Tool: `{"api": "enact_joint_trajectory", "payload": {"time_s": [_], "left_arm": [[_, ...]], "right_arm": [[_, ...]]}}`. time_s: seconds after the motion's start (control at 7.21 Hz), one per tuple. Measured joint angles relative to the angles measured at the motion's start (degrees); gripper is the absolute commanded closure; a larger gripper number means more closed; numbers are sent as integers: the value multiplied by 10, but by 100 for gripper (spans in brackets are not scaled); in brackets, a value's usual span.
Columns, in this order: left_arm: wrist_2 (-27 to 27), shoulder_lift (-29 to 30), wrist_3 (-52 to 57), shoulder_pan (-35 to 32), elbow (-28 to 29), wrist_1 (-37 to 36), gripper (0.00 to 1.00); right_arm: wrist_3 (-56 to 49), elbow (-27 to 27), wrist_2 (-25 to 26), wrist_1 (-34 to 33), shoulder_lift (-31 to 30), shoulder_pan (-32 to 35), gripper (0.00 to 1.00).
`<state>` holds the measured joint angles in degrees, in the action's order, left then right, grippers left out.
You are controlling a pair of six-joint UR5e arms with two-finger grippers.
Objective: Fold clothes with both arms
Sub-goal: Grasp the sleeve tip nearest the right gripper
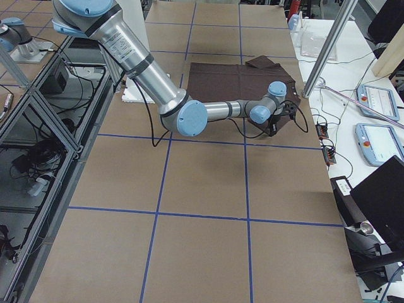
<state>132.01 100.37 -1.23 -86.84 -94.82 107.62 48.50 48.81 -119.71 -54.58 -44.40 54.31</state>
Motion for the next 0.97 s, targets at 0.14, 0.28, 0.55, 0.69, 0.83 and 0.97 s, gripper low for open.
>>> {"api": "enact_joint_trajectory", "payload": {"time_s": [0.14, 0.28, 0.55, 0.69, 0.83, 0.97], "left_arm": [[0, 0, 0, 0, 0, 0, 0], [0, 1, 0, 0, 0, 0, 0], [0, 2, 0, 0, 0, 0, 0], [0, 3, 0, 0, 0, 0, 0], [0, 3, 0, 0, 0, 0, 0], [0, 4, 0, 0, 0, 0, 0]], "right_arm": [[0, -9, 2, 0, 3, 0, 0], [-1, -16, 2, 1, 6, 0, 2], [-1, -21, 3, 0, 8, 0, 86], [0, -22, 3, 1, 8, 0, 100], [0, -22, 3, 0, 8, 1, 100], [0, -22, 2, 0, 8, 1, 100]]}}
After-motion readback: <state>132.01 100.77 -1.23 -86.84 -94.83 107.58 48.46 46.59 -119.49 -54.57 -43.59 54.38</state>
